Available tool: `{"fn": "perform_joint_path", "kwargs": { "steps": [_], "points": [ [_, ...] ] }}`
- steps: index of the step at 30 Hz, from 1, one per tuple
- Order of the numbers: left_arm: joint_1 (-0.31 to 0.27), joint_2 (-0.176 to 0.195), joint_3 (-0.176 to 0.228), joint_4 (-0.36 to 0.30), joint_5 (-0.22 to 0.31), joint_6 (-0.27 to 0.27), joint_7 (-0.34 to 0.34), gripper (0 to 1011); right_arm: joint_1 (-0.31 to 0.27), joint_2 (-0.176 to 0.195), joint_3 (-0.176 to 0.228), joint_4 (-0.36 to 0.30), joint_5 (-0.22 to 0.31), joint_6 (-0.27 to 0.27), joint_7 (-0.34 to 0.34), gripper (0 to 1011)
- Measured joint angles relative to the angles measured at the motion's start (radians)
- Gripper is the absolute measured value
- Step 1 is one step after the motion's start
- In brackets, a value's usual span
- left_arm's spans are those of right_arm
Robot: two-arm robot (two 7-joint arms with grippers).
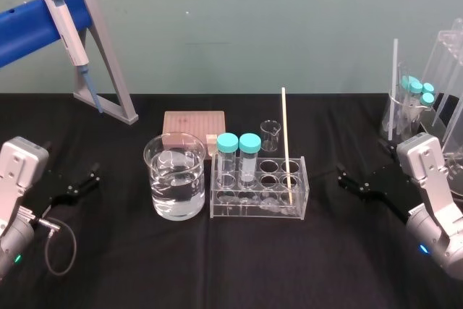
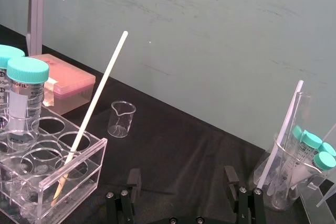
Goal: Hold the thermometer with one hand and immerse one end into the beaker, then reinsert it into the test tube rack.
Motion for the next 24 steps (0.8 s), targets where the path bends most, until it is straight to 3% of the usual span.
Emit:
{"fn": "perform_joint_path", "kwargs": {
  "steps": [24],
  "points": [
    [0.000, 0.000, 0.000, 0.000, 0.000, 0.000, 0.000, 1004, 0.000, 0.000, 0.000, 0.000, 0.000, 0.000, 0.000, 1002]
  ]
}}
